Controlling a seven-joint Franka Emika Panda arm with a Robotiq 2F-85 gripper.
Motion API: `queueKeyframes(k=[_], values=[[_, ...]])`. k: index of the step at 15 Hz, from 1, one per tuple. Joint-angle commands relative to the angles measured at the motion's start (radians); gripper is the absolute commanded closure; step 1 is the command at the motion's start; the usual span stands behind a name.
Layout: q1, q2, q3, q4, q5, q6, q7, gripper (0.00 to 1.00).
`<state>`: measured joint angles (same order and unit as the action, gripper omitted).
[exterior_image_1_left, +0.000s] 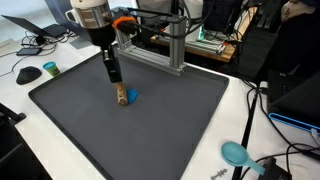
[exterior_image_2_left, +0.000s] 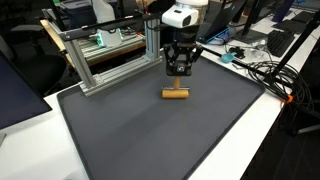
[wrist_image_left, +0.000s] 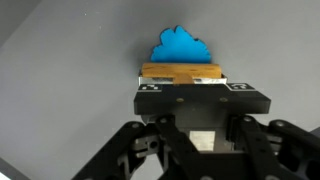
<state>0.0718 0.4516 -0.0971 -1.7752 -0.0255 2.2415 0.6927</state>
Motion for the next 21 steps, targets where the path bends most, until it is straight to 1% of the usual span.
queueKeyframes(k=[1, 6, 10, 13, 21], values=[[-0.004, 0.05, 0.022, 0.031, 0.035, -0.047, -0.034, 0.78], [-0.012, 0.062, 0.028, 0.043, 0.056, -0.059, -0.062, 0.78], [-0.036, 0.064, 0.041, 0.035, 0.106, -0.063, -0.117, 0.78], [-0.042, 0.062, 0.038, 0.034, 0.128, -0.077, -0.138, 0.78], [-0.031, 0.071, 0.034, 0.044, 0.119, -0.101, -0.133, 0.78]])
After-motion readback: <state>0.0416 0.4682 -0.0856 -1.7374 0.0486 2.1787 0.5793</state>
